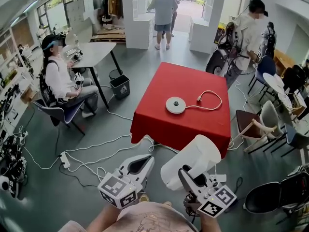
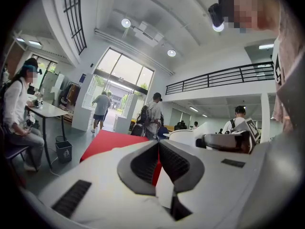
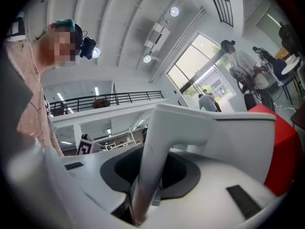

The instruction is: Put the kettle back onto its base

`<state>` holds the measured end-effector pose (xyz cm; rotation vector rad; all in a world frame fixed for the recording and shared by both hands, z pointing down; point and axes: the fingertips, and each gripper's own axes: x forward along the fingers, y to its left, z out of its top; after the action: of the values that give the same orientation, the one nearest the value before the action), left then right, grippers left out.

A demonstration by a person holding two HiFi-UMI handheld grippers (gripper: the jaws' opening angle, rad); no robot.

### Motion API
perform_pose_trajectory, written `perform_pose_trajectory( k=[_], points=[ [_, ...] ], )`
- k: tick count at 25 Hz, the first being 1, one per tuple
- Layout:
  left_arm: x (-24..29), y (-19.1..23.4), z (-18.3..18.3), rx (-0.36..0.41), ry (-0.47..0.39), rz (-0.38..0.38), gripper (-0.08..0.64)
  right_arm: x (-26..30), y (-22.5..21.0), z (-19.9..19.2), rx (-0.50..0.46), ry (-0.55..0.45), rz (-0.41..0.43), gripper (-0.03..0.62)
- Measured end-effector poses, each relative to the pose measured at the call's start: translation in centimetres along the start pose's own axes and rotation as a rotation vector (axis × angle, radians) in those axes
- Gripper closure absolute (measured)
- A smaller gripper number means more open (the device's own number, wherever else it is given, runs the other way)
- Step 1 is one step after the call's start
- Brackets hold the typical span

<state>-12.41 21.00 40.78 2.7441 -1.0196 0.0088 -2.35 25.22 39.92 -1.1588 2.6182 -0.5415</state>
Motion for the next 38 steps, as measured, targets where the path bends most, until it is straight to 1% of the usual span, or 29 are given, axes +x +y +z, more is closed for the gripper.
perform_pose_trajectory(
  k=[6,15,24,32,38],
  points=[
    [-0.3,1.2,0.0,-0.003,0.008,-0.012,0.572,0.9,-0.1,-0.4,-0.003,0.006,-0.023,0.476],
    [-0.2,2.7,0.0,-0.005,0.016,-0.052,0.572,2.2,0.0,-0.4,-0.007,0.003,-0.050,0.474],
    [-0.6,4.1,-0.2,0.004,0.016,-0.094,0.572,3.6,0.4,-0.3,-0.034,-0.024,-0.085,0.474],
    [-0.1,5.1,-0.2,-0.014,0.019,-0.101,0.572,4.6,-0.1,0.3,-0.048,-0.023,-0.111,0.469],
    [0.7,6.2,0.1,-0.018,0.010,-0.098,0.572,5.8,-1.2,0.8,-0.049,-0.023,-0.105,0.469]
  ],
)
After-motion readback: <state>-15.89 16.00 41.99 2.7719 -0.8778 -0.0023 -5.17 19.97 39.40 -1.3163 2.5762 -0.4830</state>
